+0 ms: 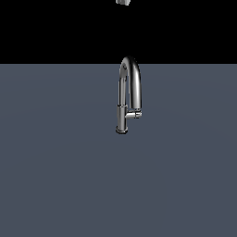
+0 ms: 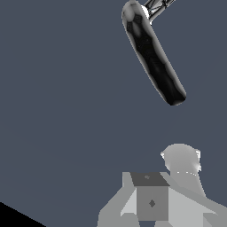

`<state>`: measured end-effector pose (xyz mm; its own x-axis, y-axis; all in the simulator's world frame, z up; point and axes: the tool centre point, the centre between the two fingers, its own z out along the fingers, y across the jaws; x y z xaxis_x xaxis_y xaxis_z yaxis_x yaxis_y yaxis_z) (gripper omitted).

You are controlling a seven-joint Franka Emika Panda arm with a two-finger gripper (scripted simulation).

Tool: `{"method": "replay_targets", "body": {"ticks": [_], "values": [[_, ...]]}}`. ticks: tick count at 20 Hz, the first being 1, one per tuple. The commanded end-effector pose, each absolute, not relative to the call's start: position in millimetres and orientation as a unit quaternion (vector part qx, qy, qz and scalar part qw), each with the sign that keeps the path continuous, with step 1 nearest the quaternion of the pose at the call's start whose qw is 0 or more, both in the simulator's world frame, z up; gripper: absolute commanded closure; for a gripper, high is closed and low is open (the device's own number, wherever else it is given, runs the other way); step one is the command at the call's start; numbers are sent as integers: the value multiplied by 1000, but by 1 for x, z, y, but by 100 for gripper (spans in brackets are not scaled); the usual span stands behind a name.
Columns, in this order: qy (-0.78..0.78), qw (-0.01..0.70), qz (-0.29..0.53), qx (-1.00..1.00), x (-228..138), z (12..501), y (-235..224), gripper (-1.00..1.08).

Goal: Turn on the faucet by rotating a designated handle.

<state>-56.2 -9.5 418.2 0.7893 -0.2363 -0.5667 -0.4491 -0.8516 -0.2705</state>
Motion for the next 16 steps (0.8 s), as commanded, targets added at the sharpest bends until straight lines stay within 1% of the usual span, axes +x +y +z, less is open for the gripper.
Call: {"method": "replay_targets", "body": {"ticks": [1,16], "values": [[200,214,283,-913,-43,410,-13,108],[284,299,376,-830,25,351,-37,108]]}}
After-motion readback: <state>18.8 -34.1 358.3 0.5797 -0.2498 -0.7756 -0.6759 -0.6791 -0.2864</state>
